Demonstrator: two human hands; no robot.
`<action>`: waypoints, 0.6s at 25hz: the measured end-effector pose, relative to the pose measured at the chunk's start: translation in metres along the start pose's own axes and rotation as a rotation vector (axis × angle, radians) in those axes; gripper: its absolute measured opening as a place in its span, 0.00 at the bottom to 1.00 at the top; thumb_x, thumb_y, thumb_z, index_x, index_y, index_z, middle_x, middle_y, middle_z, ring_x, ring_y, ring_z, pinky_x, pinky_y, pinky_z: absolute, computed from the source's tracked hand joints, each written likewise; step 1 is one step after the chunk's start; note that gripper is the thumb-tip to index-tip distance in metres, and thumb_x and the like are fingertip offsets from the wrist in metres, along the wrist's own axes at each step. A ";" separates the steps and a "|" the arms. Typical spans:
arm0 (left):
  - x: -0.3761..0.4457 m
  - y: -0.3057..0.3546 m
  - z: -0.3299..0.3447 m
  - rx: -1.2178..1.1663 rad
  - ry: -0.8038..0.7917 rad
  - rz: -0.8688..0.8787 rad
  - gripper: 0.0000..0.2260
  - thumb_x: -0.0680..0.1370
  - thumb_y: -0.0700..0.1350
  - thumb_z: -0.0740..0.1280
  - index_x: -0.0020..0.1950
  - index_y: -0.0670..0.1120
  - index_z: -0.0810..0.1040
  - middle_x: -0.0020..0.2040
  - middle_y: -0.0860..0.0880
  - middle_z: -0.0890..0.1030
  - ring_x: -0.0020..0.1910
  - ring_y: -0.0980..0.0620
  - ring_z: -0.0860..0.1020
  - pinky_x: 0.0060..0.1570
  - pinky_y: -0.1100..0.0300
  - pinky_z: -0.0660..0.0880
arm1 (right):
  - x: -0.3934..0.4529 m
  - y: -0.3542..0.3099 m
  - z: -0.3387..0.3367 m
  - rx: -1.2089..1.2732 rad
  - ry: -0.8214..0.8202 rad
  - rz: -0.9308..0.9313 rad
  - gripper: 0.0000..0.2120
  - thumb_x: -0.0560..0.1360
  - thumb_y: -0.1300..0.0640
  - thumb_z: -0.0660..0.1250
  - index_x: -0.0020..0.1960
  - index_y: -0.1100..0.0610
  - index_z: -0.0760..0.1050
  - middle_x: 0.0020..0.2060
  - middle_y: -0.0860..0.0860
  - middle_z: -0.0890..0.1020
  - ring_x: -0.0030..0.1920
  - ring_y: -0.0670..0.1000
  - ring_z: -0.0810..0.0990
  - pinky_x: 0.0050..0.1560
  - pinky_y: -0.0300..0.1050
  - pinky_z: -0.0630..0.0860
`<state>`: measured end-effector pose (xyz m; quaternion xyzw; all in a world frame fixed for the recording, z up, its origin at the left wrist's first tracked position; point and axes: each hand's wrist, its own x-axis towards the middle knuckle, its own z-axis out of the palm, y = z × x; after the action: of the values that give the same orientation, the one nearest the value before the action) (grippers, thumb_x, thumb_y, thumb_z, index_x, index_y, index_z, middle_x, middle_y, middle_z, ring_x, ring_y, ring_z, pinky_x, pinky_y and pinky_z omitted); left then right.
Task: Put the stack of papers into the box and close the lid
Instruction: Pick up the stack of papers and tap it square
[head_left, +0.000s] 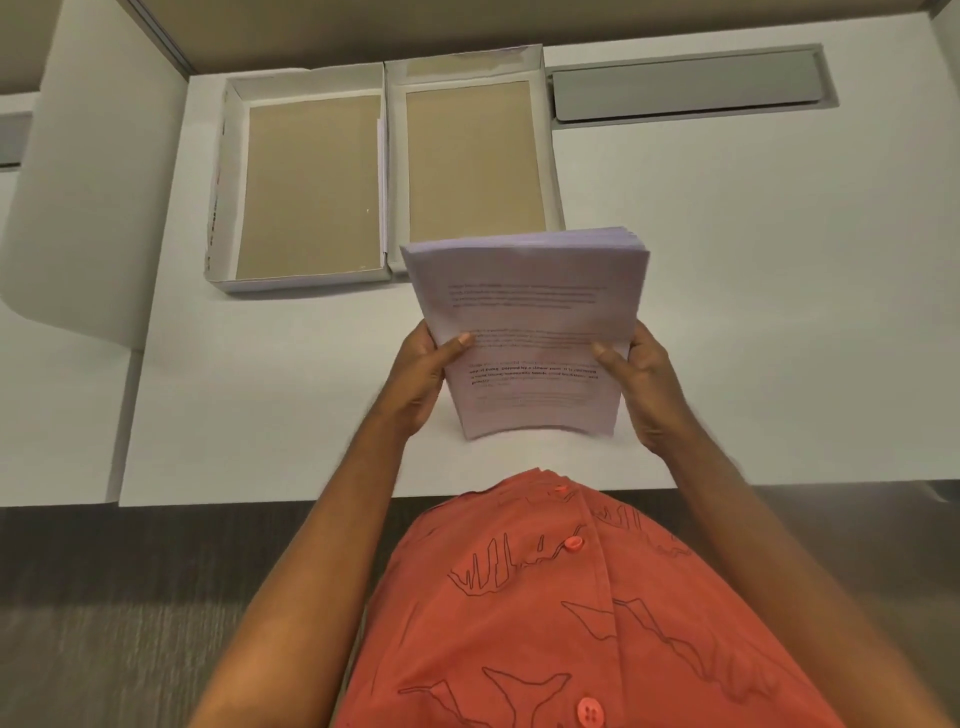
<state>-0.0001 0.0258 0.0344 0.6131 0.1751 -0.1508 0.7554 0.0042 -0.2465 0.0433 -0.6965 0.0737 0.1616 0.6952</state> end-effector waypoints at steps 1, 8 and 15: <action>-0.006 0.006 0.003 0.016 0.002 0.052 0.18 0.80 0.40 0.69 0.70 0.48 0.76 0.65 0.46 0.83 0.65 0.45 0.81 0.64 0.51 0.79 | -0.002 -0.004 -0.002 0.044 0.022 -0.022 0.17 0.81 0.60 0.68 0.68 0.47 0.77 0.60 0.46 0.86 0.61 0.48 0.84 0.56 0.41 0.83; -0.028 0.018 0.008 0.149 -0.036 0.113 0.18 0.80 0.36 0.69 0.65 0.53 0.78 0.58 0.57 0.86 0.59 0.59 0.82 0.56 0.68 0.78 | -0.017 -0.017 0.000 0.105 0.170 -0.063 0.26 0.72 0.69 0.65 0.54 0.39 0.83 0.47 0.37 0.87 0.50 0.37 0.84 0.49 0.31 0.80; -0.032 0.017 0.014 0.182 -0.013 0.089 0.24 0.81 0.33 0.67 0.58 0.66 0.82 0.54 0.63 0.86 0.55 0.66 0.82 0.53 0.73 0.76 | -0.016 -0.025 0.015 0.079 0.212 -0.022 0.28 0.66 0.65 0.63 0.48 0.31 0.82 0.41 0.31 0.84 0.44 0.31 0.81 0.44 0.28 0.78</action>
<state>-0.0201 0.0157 0.0667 0.6856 0.1284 -0.1362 0.7035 -0.0041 -0.2329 0.0726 -0.6826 0.1455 0.0763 0.7121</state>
